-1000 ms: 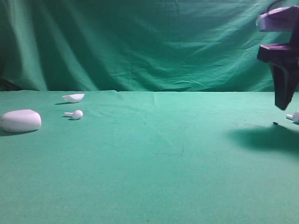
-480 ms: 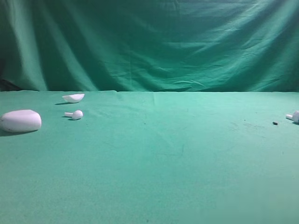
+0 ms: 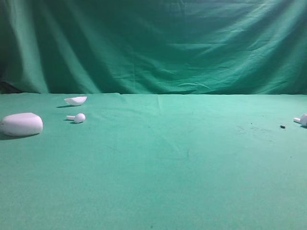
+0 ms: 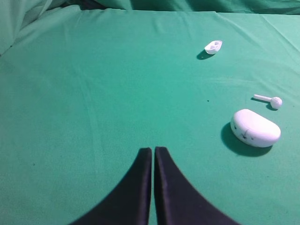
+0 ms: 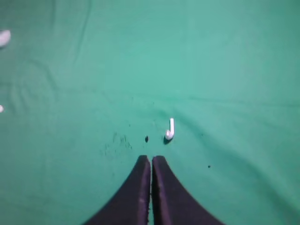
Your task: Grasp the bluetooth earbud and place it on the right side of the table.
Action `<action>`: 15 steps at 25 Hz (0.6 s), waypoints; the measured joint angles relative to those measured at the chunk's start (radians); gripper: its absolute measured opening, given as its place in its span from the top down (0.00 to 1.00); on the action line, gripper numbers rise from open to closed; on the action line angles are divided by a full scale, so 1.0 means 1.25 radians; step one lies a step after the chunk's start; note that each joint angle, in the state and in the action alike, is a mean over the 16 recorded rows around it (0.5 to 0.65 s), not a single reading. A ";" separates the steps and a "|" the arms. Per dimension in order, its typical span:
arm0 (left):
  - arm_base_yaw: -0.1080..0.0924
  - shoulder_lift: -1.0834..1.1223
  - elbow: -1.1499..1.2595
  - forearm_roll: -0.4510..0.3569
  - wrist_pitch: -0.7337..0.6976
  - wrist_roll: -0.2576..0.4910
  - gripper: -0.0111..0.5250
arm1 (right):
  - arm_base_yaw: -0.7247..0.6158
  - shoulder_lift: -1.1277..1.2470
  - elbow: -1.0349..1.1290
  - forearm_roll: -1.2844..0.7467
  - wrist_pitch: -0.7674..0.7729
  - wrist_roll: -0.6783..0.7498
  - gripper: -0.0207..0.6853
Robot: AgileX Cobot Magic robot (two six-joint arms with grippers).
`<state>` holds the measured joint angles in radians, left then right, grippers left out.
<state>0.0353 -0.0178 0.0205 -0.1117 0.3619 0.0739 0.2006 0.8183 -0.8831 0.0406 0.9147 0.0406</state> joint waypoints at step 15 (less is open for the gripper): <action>0.000 0.000 0.000 0.000 0.000 0.000 0.98 | 0.000 -0.426 0.197 -0.018 -0.096 -0.015 0.97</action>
<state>0.0353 -0.0178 0.0205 -0.1117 0.3619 0.0739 0.2001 0.2861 -0.6369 0.0178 0.7948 0.0223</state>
